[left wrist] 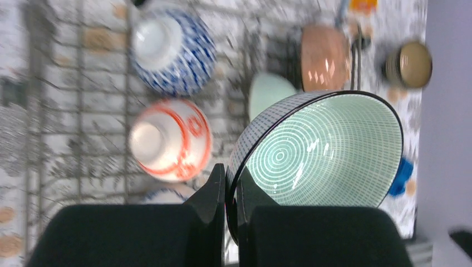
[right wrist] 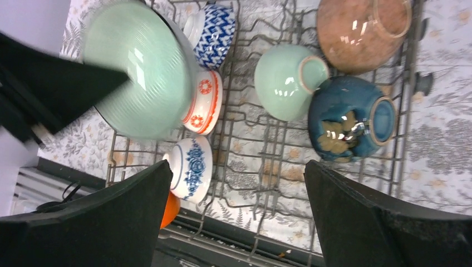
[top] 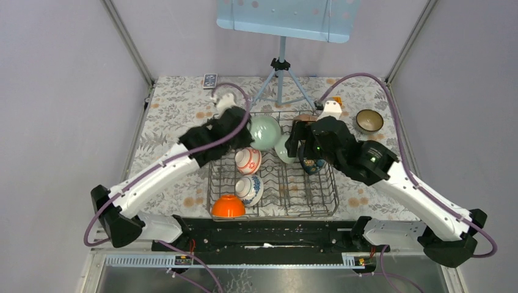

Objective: Unload the bowls from the dish rack
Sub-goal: Place the bowl at the center of the board.

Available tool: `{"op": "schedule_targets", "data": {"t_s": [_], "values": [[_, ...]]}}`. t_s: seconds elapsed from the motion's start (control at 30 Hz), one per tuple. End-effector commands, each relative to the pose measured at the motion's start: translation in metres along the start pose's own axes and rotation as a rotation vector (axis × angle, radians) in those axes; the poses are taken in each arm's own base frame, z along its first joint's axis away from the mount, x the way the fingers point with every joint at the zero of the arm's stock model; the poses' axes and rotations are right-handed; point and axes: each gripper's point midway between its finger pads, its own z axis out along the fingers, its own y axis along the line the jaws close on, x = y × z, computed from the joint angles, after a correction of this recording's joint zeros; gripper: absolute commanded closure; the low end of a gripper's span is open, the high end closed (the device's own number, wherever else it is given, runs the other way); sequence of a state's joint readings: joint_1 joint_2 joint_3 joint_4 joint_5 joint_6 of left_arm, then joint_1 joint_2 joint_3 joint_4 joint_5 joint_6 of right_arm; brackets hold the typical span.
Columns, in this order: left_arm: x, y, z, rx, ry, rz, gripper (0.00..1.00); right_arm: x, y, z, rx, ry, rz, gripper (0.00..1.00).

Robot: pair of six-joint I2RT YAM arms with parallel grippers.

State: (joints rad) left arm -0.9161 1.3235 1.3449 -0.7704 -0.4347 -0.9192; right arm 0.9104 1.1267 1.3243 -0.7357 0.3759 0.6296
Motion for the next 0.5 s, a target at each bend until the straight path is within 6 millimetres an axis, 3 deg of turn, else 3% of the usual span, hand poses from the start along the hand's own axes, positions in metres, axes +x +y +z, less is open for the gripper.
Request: {"op": "schedule_targets", "data": {"t_s": [0.0, 0.2, 0.33, 0.47], "values": [[-0.101, 0.027, -0.021, 0.016, -0.194, -0.142, 1.0, -0.02, -0.026, -0.024, 0.05, -0.119, -0.034, 0.03], [-0.157, 0.119, -0.008, -0.136, -0.254, -0.303, 1.0, -0.004, -0.023, -0.029, -0.089, -0.168, 0.017, 0.0], [-0.179, 0.191, 0.007, -0.241, -0.279, -0.445, 1.0, 0.012, -0.023, -0.027, -0.159, -0.176, 0.014, 0.0], [-0.19, 0.248, 0.034, -0.34, -0.279, -0.545, 1.0, 0.032, -0.032, -0.022, -0.167, -0.157, 0.018, 0.0]]}}
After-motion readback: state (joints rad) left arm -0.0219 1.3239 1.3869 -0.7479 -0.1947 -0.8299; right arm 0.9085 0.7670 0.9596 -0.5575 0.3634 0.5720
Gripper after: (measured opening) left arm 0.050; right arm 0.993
